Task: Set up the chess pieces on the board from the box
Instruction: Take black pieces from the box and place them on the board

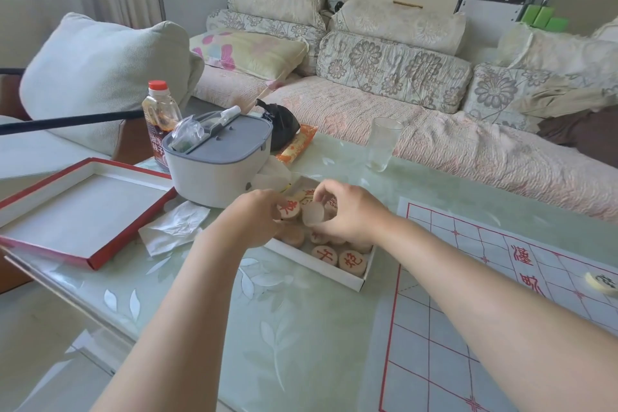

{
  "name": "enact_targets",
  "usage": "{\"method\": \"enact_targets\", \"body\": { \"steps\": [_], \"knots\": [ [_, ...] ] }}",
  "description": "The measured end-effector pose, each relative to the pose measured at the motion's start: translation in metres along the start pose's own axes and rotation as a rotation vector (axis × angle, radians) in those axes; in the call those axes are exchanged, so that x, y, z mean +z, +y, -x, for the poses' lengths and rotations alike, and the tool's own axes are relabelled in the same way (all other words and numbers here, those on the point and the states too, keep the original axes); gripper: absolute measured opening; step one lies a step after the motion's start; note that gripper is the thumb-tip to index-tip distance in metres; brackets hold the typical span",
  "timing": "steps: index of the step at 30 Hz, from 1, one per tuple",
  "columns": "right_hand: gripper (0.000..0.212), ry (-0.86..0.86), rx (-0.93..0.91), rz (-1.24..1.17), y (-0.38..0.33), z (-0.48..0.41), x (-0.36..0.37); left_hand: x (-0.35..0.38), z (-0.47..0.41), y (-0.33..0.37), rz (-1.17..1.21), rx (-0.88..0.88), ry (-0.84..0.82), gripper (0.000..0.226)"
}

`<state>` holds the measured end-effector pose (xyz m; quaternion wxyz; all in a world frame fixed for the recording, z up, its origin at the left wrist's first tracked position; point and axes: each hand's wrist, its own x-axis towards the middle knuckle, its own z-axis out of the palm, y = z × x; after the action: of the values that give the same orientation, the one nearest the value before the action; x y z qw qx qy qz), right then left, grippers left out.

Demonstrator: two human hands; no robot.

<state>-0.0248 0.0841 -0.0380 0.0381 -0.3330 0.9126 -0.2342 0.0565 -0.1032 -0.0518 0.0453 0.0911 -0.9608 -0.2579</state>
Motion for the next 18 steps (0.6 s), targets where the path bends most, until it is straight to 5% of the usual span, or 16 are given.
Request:
{"method": "enact_targets", "body": {
  "steps": [5, 9, 18],
  "knots": [
    [0.035, 0.113, -0.051, -0.232, -0.016, -0.010, 0.000, -0.006, 0.001, 0.009, 0.173, 0.116, 0.030, 0.069],
    [0.045, 0.123, -0.087, -0.346, -0.029, -0.021, 0.009, -0.007, 0.001, 0.011, 0.174, 0.180, 0.097, 0.062],
    [0.055, 0.019, -0.067, 0.118, -0.028, -0.035, 0.028, 0.000, -0.004, -0.016, -0.036, -0.080, 0.145, 0.054]
  ]
}}
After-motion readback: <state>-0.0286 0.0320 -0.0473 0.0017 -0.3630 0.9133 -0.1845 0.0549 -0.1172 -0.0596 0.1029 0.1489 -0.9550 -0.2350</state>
